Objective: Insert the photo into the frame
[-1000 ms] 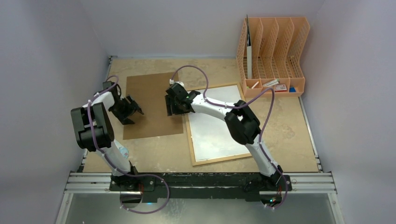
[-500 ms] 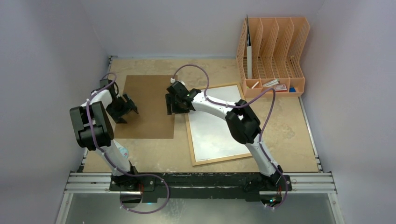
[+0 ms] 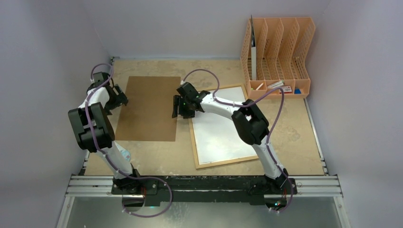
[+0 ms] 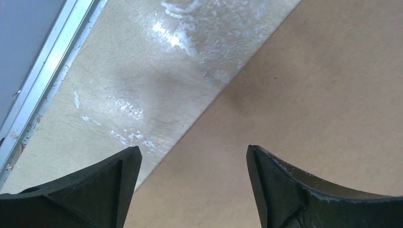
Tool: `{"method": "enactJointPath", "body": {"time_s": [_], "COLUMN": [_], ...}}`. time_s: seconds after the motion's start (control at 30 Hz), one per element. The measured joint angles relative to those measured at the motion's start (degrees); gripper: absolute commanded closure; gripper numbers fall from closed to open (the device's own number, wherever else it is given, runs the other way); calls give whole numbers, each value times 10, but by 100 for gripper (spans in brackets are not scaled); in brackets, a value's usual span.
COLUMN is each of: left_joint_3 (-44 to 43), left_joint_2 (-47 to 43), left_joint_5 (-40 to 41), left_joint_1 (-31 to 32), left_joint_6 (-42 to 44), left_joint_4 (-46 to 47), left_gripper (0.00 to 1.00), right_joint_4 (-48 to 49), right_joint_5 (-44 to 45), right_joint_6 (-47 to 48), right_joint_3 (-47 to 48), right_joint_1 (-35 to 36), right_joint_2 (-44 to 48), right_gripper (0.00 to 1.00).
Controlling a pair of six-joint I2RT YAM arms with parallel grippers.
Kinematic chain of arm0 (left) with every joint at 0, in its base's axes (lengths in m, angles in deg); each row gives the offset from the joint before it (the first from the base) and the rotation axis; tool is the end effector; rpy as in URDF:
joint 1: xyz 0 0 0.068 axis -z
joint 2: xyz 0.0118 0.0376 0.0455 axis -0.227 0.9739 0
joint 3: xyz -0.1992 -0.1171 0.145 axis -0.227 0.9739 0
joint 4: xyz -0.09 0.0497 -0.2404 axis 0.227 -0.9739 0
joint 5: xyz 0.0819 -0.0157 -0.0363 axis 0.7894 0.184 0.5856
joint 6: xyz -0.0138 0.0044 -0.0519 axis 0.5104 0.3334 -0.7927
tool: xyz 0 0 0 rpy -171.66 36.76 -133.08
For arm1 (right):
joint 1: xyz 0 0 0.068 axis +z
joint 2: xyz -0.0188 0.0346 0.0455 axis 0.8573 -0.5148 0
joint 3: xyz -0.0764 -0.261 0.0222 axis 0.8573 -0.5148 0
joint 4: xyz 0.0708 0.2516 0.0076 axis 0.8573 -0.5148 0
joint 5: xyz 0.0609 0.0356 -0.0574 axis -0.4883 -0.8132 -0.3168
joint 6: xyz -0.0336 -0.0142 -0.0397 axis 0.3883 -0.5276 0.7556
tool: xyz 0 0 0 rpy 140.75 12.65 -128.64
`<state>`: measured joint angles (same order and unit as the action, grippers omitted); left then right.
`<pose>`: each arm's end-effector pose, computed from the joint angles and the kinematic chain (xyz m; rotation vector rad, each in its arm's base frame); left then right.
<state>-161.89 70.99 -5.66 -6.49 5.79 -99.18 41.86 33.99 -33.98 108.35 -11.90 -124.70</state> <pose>0.3542 0.1305 0.1997 -0.9627 2.4753 0.1386 0.3443 0.3737 0.1746 -0.1112 2.5277 0.7753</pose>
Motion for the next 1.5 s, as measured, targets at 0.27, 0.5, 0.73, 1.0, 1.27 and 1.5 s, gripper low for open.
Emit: {"method": "enactJointPath", "body": {"time_s": [0.27, 0.5, 0.73, 1.0, 1.27, 1.5], "left_joint_3": [41, 41, 43, 81, 97, 109], "left_joint_2": [28, 31, 50, 50, 43, 38], "left_joint_5": [-50, -142, -249, -286, -286, -285], "left_joint_1": [-41, -79, -81, -92, -94, -95], "left_joint_6": [20, 23, 18, 8, -2, -7], "left_joint_4": [28, 49, 102, 160, 182, 196], "left_gripper": [21, 33, 39, 43, 45, 45], "right_joint_4": [19, 64, 125, 199, 309, 409], "right_joint_5": [-43, -72, -101, -159, -192, -207], "right_joint_6": [-44, -88, -131, -178, -221, -251], "right_joint_3": [-10, -27, -41, -84, -151, -172], "right_joint_1": [-3, -7, -9, -28, -42, -47], "right_joint_2": [-2, -6, -16, -13, -1, 15], "right_gripper": [37, 40, 41, 43, 45, 46]}}
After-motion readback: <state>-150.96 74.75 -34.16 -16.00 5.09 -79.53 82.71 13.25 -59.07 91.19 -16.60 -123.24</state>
